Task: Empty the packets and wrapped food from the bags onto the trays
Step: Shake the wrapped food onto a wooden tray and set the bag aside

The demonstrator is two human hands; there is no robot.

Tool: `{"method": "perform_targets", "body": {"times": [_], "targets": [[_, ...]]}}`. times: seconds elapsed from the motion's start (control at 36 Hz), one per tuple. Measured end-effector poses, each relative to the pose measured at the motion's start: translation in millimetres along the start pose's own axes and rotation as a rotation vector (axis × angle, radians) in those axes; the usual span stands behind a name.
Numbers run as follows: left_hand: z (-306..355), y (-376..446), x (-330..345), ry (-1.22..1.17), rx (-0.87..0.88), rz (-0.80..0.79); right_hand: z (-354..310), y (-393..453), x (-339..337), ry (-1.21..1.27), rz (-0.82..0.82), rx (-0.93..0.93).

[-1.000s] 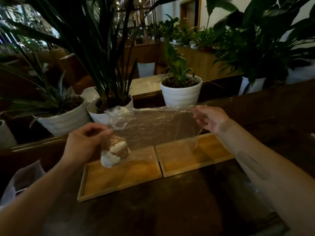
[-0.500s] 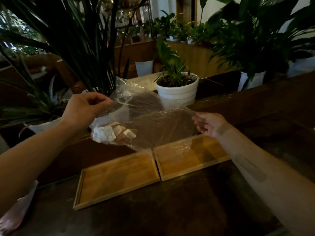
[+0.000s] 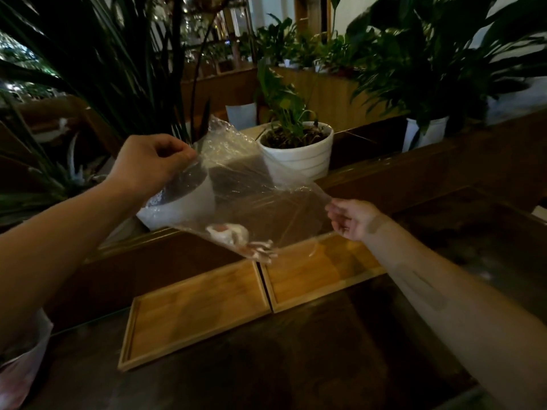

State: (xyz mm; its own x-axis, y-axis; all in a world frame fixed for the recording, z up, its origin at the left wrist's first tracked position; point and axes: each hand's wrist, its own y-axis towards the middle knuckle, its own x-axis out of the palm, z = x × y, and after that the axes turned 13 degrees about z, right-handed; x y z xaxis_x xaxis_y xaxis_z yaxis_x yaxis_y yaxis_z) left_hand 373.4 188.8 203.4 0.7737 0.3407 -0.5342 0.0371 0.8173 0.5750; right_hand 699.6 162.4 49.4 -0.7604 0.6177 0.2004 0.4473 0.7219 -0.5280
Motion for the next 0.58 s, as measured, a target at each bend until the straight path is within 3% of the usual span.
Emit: {"method": "perform_targets", "body": {"times": [0.36,0.58], "targets": [[17.4,13.5,15.5,0.045,0.014,-0.001,3.2,-3.4,-10.5,0.048,0.023,0.051],[32.0,20.6,19.1,0.033,0.034,0.02,-8.1,-9.2,-22.7,0.059,0.042,-0.019]]}}
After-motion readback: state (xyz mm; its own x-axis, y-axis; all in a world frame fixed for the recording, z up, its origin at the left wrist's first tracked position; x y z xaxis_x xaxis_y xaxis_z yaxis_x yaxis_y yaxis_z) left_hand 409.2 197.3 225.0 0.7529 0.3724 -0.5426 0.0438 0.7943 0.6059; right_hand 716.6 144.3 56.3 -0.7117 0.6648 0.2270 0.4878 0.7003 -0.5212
